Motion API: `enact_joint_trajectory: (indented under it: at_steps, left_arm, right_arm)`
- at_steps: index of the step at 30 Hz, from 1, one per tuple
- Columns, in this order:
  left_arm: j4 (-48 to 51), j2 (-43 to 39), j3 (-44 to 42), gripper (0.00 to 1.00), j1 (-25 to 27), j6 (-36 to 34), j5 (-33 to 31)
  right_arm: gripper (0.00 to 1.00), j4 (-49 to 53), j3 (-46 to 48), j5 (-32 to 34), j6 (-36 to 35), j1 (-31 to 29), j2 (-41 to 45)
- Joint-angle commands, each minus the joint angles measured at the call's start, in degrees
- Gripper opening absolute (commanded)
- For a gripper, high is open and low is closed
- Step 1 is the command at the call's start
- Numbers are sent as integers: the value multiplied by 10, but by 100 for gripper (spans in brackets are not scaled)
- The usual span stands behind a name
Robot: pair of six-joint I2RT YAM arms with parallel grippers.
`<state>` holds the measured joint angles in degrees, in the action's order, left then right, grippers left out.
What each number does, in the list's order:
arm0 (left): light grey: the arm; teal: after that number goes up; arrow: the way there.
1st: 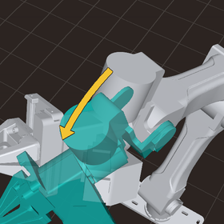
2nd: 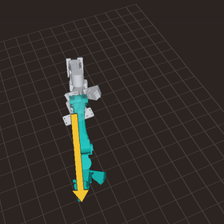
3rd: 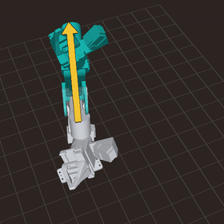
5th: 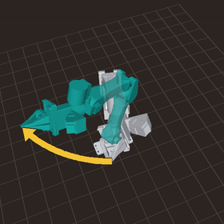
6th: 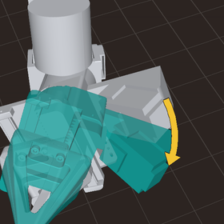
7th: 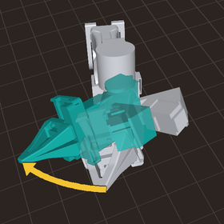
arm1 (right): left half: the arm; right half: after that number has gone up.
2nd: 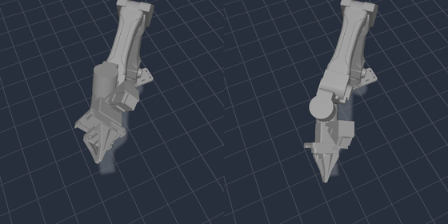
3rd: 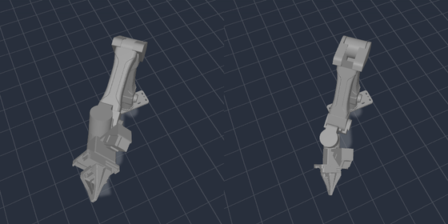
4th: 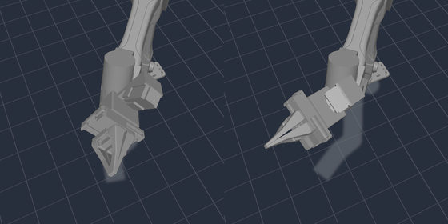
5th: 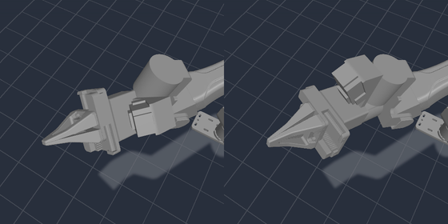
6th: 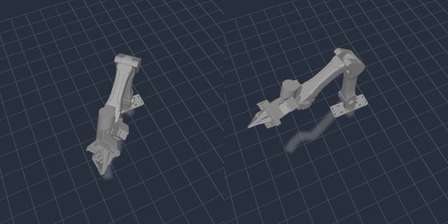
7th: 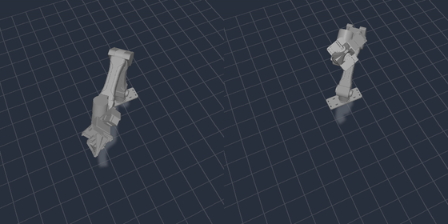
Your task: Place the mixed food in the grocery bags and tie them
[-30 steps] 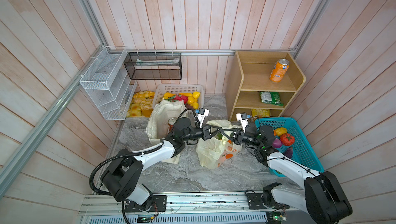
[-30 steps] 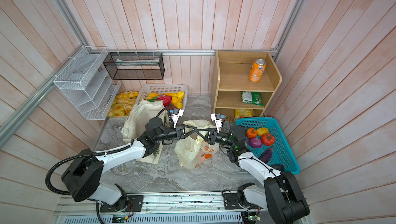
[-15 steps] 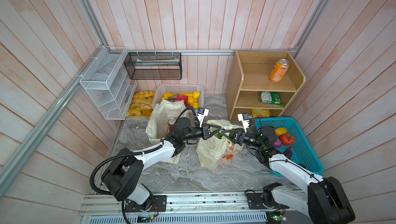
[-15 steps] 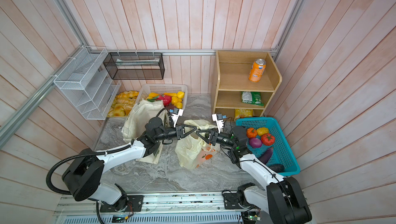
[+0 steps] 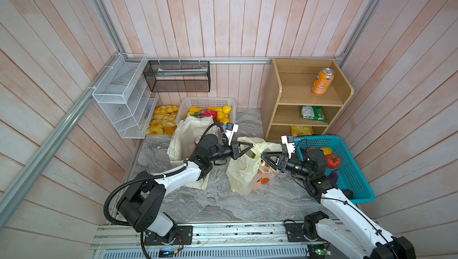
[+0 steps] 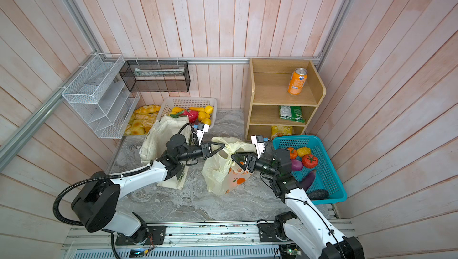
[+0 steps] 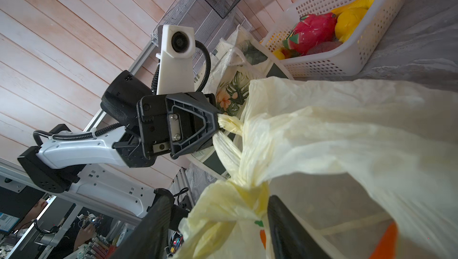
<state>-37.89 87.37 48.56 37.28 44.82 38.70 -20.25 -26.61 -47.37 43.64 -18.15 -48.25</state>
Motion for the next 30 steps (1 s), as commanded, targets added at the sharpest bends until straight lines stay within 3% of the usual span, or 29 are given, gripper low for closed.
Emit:
enact_joint_trajectory:
  at_steps: [1, 9, 13, 15, 21, 24, 30]
  left_arm:
    - [-1, 1, -14, 0, -5, -17, 1]
    - [-3, -2, -13, 0, -7, -18, 4]
    - [-2, -3, -12, 0, -7, -19, 5]
    - [-2, -3, -13, 0, -8, -19, 6]
    - [-1, -11, -18, 0, -16, -16, 2]
    - [0, -22, -15, 0, -41, -8, 2]
    - [17, -47, -2, 0, -106, 1, 10]
  right_arm:
    - [65, 61, -8, 18, -4, 3, 25]
    - [62, 34, 14, 28, 34, -25, 39]
    - [53, 30, 12, 50, 34, -56, 32]
    - [45, 30, 11, 54, 33, -63, 28]
    - [0, 53, 10, 65, 17, -61, 42]
    - [0, 84, 0, 68, -2, -40, 55]
    - [0, 101, -6, 20, -8, 66, 66]
